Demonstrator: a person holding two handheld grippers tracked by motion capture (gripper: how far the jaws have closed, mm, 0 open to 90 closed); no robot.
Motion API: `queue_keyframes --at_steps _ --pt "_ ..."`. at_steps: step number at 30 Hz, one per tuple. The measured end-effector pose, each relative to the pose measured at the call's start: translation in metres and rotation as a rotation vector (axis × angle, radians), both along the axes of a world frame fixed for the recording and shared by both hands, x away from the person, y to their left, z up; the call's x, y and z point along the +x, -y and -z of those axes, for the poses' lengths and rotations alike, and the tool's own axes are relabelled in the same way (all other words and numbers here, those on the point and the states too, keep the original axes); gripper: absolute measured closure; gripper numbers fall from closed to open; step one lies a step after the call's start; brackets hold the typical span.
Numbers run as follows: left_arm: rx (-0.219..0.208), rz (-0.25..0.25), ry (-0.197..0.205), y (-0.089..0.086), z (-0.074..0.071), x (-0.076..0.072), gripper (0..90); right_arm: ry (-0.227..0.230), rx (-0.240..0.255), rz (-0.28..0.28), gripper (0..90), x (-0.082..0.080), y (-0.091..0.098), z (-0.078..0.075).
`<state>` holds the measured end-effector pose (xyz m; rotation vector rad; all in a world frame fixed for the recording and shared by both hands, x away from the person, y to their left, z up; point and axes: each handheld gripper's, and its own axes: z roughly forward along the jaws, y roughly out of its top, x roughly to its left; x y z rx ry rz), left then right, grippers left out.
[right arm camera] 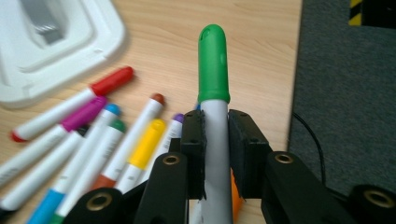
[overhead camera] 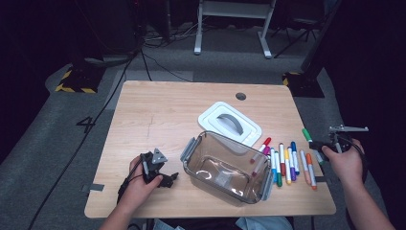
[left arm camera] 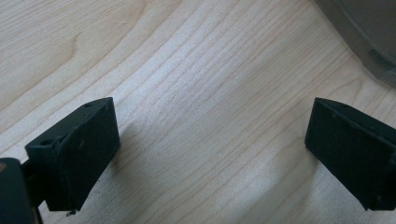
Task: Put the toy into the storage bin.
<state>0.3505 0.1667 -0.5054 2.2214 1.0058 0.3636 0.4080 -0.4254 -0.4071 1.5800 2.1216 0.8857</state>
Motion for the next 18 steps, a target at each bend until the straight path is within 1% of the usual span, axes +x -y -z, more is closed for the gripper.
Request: queue_keyframes --at_steps 5,9,12,13,18 --pt "0.0 -0.001 -0.001 0.0 0.0 -0.001 3.5 0.036 0.017 -0.07 77.6 0.002 -0.02 -0.024" --pt "0.001 -0.001 0.0 0.0 0.0 -0.001 3.5 0.061 0.03 -0.119 77.6 0.001 -0.037 -0.039" --pt "0.0 -0.001 0.001 0.0 0.0 0.0 3.4 0.055 0.049 -0.154 77.6 0.0 -0.052 -0.049" --pt "0.003 0.003 -0.001 -0.001 0.0 0.0 3.3 0.049 0.063 -0.169 77.6 -0.001 -0.058 -0.051" --pt "0.001 0.008 -0.009 0.001 0.0 0.001 2.3 0.052 0.082 -0.259 77.6 -0.007 -0.09 -0.067"
